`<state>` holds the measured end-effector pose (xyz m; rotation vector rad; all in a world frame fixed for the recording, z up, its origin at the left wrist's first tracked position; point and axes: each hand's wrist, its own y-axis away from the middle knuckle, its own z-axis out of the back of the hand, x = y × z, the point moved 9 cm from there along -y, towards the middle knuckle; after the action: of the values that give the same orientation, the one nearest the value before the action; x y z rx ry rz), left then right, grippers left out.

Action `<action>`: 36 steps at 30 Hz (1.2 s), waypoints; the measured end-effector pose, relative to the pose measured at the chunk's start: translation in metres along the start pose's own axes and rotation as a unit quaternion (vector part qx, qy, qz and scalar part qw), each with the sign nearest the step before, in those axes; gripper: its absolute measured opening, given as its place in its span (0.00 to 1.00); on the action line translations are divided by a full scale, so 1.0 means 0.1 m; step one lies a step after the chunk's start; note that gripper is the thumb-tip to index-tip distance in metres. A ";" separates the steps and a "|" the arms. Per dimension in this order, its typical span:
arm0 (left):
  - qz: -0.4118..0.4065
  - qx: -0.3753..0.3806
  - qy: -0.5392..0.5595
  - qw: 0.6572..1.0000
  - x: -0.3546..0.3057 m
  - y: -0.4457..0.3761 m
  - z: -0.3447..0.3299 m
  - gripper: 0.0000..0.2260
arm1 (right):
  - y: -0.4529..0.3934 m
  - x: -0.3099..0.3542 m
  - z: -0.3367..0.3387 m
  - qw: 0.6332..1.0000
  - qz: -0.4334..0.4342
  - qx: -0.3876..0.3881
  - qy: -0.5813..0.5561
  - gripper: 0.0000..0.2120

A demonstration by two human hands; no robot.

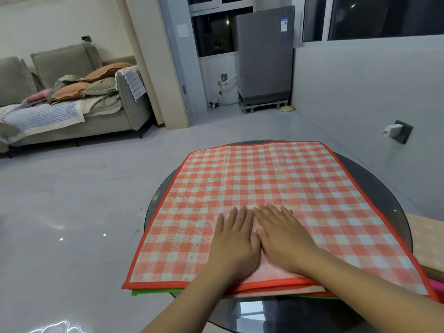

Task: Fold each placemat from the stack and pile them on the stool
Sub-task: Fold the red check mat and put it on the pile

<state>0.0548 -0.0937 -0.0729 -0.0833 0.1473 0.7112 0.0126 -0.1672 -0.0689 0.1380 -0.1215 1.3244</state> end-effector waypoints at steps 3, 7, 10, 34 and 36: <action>0.010 0.004 -0.013 1.000 0.10 0.01 -0.01 0.26 | 0.00 -0.09 -0.02 1.000 -0.023 0.004 -0.002 0.27; 0.061 0.022 0.002 0.998 0.37 0.07 -0.02 0.27 | 0.05 -0.26 -0.03 0.997 -0.073 0.011 -0.014 0.29; 0.096 0.034 0.003 0.995 0.52 0.13 -0.03 0.29 | 0.08 -0.32 -0.03 0.995 -0.098 0.010 -0.016 0.30; 0.246 -0.052 0.409 0.877 0.79 -0.09 0.45 0.12 | 0.07 -0.82 0.51 0.934 -0.169 -0.010 -0.315 0.08; 0.207 -0.048 0.425 0.880 0.69 -0.12 0.59 0.11 | 0.15 -0.93 0.62 0.919 -0.175 -0.024 -0.352 0.06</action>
<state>0.1209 -0.0509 -0.0251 -0.4731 1.0007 1.0736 -0.0244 -0.2627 -0.0226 0.5671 -0.7080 0.8608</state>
